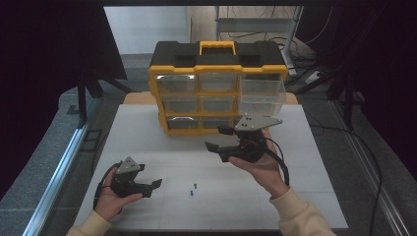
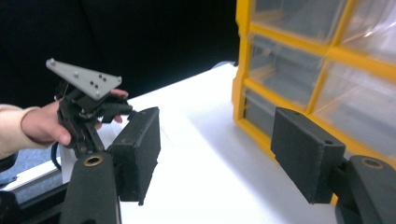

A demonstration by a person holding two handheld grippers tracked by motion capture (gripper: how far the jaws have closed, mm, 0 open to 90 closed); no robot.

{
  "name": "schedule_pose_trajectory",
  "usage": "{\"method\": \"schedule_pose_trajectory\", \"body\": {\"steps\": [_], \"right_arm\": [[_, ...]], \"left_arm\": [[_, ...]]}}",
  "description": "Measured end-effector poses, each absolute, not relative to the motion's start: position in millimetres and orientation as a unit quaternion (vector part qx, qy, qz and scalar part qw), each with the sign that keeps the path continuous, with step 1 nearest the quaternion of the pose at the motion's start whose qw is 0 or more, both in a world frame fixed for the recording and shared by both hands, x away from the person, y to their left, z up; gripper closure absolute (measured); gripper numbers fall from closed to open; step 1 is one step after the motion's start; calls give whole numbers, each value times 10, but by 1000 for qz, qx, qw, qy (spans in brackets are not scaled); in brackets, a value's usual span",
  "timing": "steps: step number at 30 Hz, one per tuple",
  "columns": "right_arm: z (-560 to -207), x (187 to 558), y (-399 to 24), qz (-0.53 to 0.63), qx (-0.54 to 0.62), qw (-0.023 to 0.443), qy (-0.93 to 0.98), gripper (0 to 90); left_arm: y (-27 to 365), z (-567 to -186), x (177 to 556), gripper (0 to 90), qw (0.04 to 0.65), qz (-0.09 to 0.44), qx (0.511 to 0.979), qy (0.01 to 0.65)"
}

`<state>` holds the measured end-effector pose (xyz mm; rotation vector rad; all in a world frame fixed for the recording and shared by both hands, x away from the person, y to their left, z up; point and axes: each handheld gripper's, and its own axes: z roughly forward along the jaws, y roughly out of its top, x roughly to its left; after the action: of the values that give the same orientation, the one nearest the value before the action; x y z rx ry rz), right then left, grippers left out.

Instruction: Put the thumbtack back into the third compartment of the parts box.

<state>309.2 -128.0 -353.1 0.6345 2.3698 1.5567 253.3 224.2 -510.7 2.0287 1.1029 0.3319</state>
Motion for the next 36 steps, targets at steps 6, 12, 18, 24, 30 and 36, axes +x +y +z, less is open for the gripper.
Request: {"method": "schedule_pose_trajectory", "body": {"steps": [6, 12, 18, 24, 30, 36], "right_arm": [[-3799, 3124, -1211, 519, 227, 99, 818, 339], [-4084, 3152, -1138, 492, 238, 81, 833, 339], [-4411, 3178, -1061, 452, 238, 72, 857, 339], [-4643, 3186, -978, 419, 238, 54, 875, 338], [-4809, 3157, -881, 383, 243, 58, 889, 338], [-4975, 3143, -731, 352, 237, 60, 904, 363]], "left_arm": [[2243, -5106, 2526, 110, 393, 131, 799, 435], [2239, -5105, 2520, 112, 393, 134, 800, 434], [2235, -5107, 2518, 112, 391, 134, 802, 431], [2237, -5113, 2520, 111, 390, 133, 803, 432], [2235, -5107, 2511, 111, 393, 132, 802, 430], [2242, -5109, 2522, 111, 392, 131, 802, 430]]}}
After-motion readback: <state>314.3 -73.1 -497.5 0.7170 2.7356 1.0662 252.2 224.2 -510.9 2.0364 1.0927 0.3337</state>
